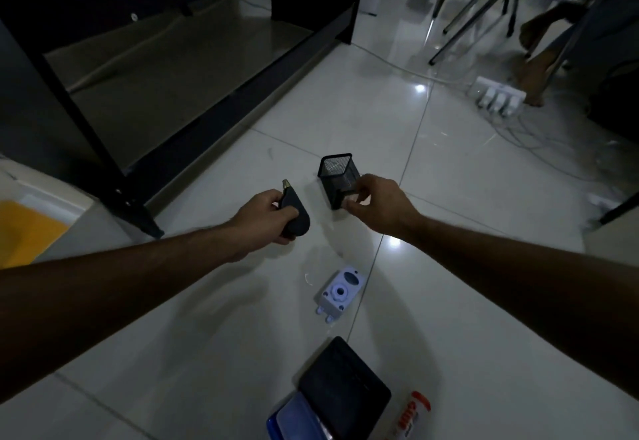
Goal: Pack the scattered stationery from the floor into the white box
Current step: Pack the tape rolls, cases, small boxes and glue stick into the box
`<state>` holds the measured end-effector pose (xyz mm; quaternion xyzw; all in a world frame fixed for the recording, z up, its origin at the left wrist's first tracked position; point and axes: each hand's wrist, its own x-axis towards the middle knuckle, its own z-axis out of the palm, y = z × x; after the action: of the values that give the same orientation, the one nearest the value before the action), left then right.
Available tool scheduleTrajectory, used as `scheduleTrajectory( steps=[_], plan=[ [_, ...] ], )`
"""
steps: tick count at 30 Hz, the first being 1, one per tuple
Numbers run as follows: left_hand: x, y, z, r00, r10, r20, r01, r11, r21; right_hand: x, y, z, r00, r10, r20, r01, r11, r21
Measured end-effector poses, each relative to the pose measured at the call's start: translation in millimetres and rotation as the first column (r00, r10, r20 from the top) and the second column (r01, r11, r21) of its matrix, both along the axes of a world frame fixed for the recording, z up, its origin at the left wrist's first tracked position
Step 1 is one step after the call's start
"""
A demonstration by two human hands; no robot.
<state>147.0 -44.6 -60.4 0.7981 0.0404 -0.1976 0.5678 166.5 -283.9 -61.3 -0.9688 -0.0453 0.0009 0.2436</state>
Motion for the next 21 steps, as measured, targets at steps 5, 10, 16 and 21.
scheduleTrajectory(
  steps=[5, 10, 16, 21],
  plan=[
    [12.9, 9.5, 0.1, 0.999, 0.03, -0.011, -0.031, 0.998, -0.046, 50.4, 3.3, -33.7, 0.98, -0.168, -0.11, 0.16, 0.984, -0.08],
    [18.4, 23.6, -3.6, 0.998, 0.064, -0.011, -0.064, 0.997, -0.046, 76.4, 17.6, -60.7, 0.966, -0.225, -0.127, 0.222, 0.974, -0.034],
    [16.7, 53.3, -7.1, 0.993, 0.12, 0.004, -0.12, 0.993, 0.013, 73.6, 30.0, -61.0, 0.977, -0.202, -0.073, 0.207, 0.976, 0.061],
    [1.8, 84.5, 11.7, 0.993, 0.098, 0.059, -0.101, 0.994, 0.052, 44.0, 71.2, -29.2, 0.999, -0.023, -0.035, 0.031, 0.967, 0.251]
  ],
)
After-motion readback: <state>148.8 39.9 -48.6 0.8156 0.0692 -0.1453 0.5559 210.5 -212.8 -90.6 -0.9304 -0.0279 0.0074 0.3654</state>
